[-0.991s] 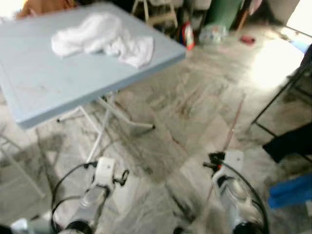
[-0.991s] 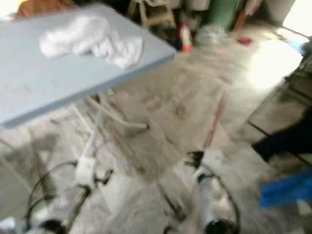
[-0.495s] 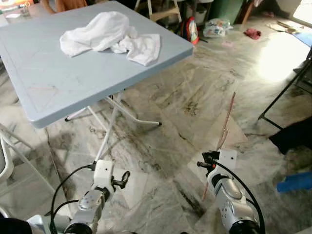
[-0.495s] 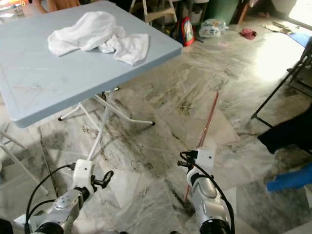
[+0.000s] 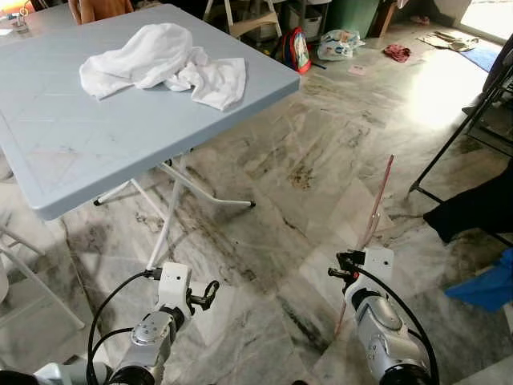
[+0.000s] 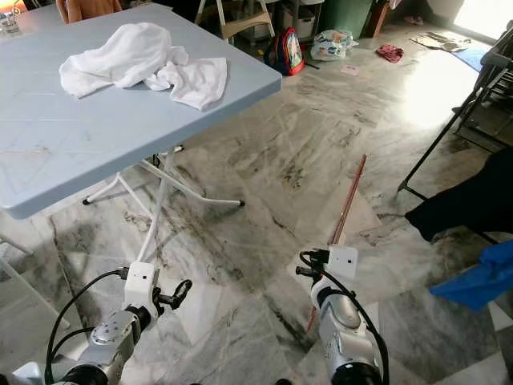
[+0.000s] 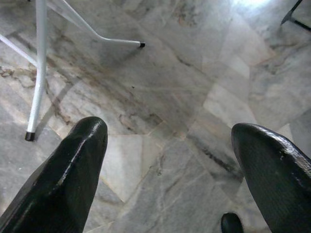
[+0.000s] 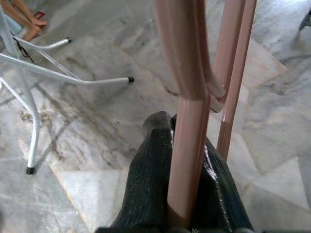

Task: Hang hanger

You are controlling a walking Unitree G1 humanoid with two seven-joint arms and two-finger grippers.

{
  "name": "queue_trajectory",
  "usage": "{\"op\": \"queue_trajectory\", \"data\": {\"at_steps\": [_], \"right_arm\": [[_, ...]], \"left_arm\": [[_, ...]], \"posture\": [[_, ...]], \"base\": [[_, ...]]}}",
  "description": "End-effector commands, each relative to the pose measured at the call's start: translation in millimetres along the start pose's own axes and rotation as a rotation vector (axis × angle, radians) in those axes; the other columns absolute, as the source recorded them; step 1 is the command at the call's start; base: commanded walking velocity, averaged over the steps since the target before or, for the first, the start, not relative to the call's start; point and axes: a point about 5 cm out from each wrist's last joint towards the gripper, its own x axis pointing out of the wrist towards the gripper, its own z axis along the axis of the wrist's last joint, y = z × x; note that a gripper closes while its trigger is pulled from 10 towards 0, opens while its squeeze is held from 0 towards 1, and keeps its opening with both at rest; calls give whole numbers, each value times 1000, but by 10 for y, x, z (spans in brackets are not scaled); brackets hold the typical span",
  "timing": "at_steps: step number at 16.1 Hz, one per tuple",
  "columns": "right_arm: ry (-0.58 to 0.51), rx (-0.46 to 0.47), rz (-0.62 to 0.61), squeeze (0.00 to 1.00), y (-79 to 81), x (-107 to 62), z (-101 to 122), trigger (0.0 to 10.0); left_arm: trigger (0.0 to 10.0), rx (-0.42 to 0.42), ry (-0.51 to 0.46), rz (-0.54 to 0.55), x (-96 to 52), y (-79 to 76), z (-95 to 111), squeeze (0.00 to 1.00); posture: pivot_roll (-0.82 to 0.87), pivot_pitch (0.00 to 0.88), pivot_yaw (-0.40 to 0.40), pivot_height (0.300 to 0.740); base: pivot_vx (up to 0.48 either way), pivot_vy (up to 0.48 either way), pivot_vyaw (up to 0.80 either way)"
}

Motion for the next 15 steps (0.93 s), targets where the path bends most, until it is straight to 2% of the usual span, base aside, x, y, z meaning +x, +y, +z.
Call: {"op": "queue_trajectory", "data": {"at_steps": [1,15], "right_arm": [[-15,4,-14,0,-26,-1,42,10000],[-14,4,-17,0,-39,-10,37,10000]], "left_arm": [[10000,-2,5,-8,-6,6,-12,0],[10000,0,11,-21,-2,-3,-14,0]], "posture": [[23,172,11,740],[15,167,13,740]], "base": [[360,0,-800],[402,0,-800]]}}
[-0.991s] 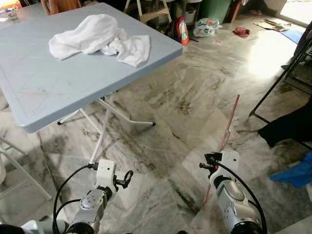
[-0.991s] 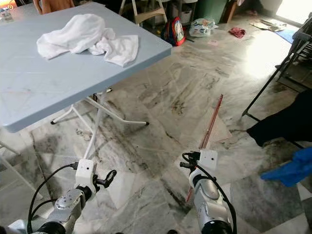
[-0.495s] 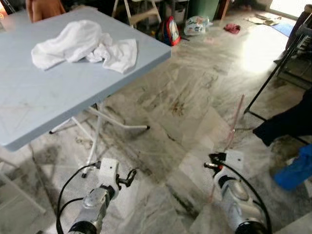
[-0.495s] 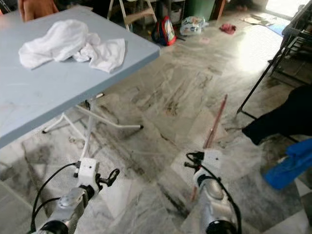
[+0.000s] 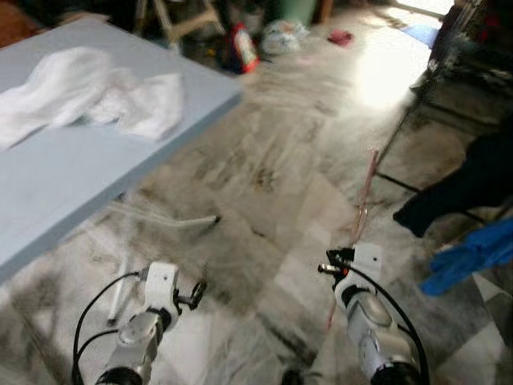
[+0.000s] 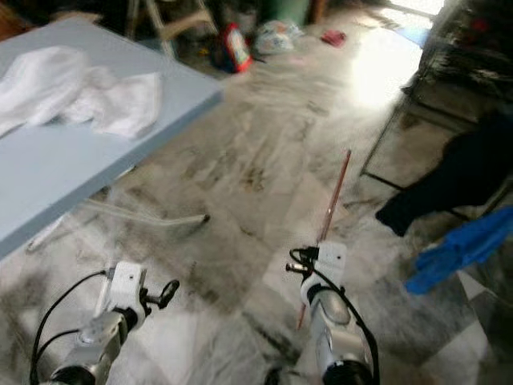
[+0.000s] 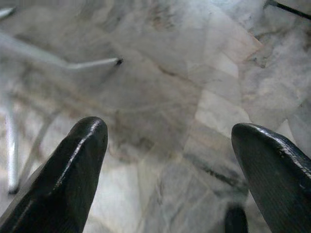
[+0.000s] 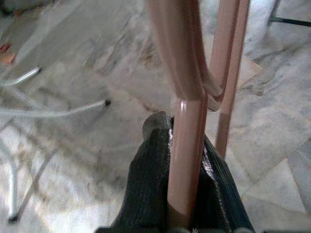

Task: Hang hanger

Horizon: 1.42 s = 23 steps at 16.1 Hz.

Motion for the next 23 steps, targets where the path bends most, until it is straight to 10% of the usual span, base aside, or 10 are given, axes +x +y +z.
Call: {"op": "queue_trajectory", "data": {"at_steps": [1,23], "right_arm": [[-1,7,-40,0,-118,-26,4,10000],[-2,-29,-38,0,-85,-53,-8,10000]], "left_arm": [[10000,-7,21,-31,0,-96,-66,0],[10000,-26,37,-22,5,-108,-90,0]], "posture": [[15,167,13,740],[7,173,14,740]], "base": [[412,0,-800],[351,133,-480]]}}
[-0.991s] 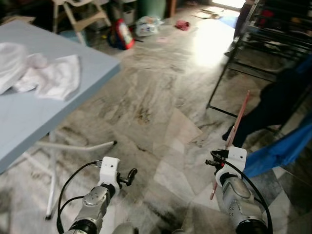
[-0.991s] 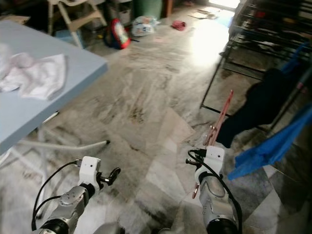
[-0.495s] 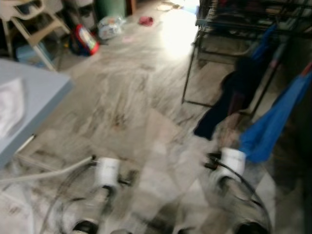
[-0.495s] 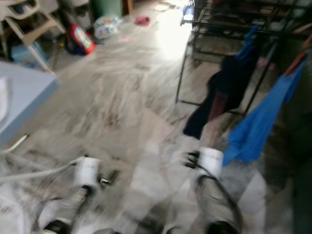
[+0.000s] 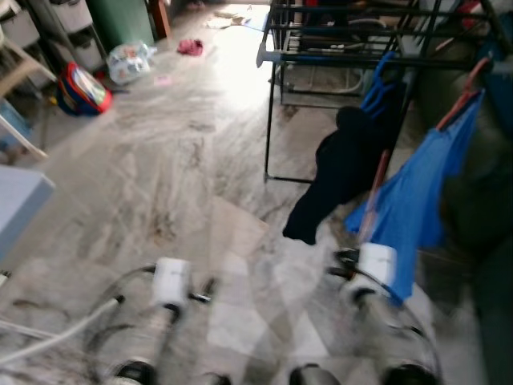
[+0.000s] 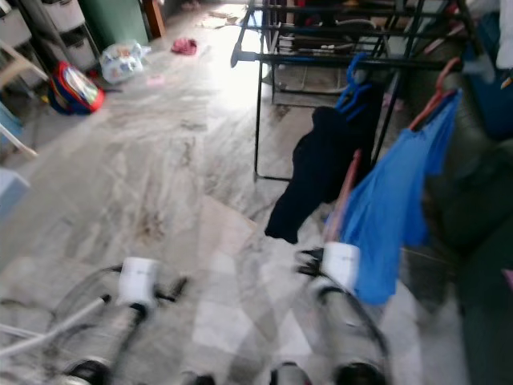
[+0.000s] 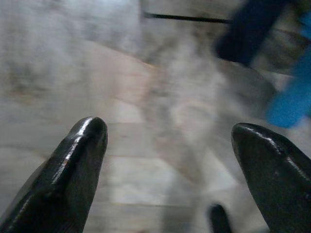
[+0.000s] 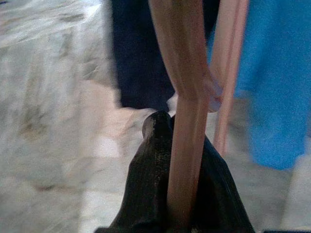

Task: Hang hanger

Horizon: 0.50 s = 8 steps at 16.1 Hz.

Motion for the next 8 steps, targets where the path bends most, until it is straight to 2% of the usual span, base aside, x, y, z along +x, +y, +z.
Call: {"op": "queue_trajectory", "data": {"at_steps": [1,8], "right_arm": [[-8,10,14,0,92,-14,-9,10000],[-30,-48,25,0,171,-66,-25,10000]], "left_arm": [[10000,12,23,32,-57,134,-40,0],[10000,16,30,31,-58,125,-56,0]], "posture": [[7,173,14,740],[6,174,11,740]], "base": [[0,428,0],[0,412,0]]}}
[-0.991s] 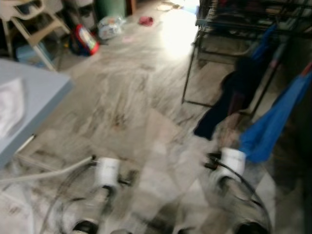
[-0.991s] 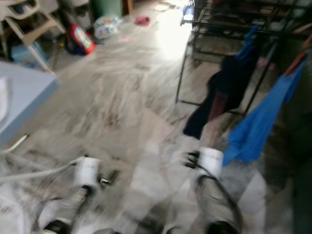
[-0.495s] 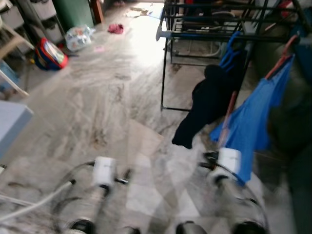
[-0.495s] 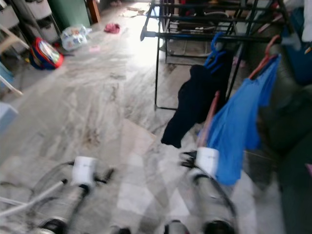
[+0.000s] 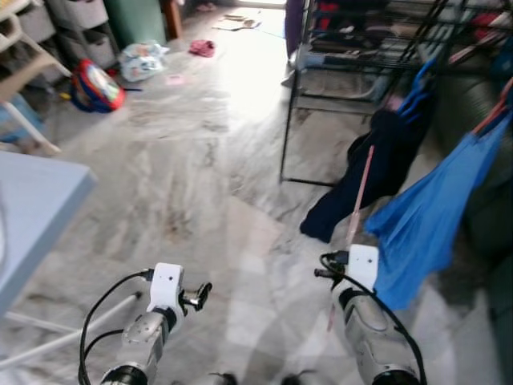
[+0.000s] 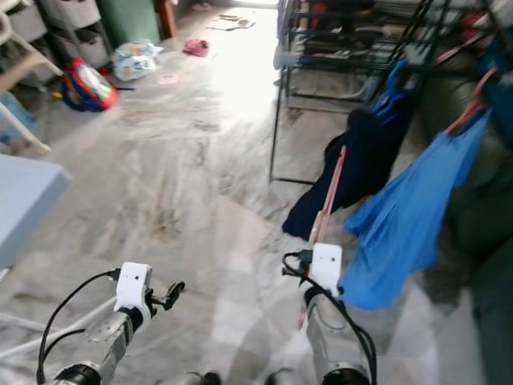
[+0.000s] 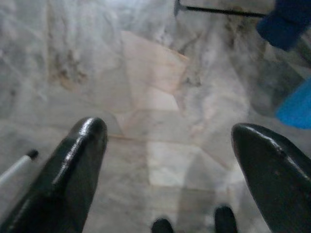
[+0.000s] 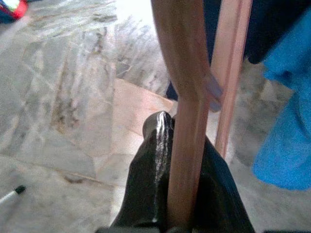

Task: Hang hanger

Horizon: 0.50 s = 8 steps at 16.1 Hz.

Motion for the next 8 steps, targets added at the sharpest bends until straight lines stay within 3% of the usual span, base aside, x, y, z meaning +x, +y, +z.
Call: {"op": "queue_trajectory", "data": {"at_steps": [1,2,8], "right_arm": [[5,-4,-1,0,0,-28,-28,10000],[5,-3,1,0,5,-29,-29,10000],[15,13,33,0,58,-30,-37,10000]], "left_arm": [[10000,3,23,-3,-18,-2,-53,0],[10000,7,25,-1,-17,-2,-54,0],[10000,-2,2,-44,-12,-42,-34,0]], "posture": [[5,174,11,740],[5,174,12,740],[7,171,10,740]], "base": [[0,435,0],[0,435,0],[0,0,0]]}}
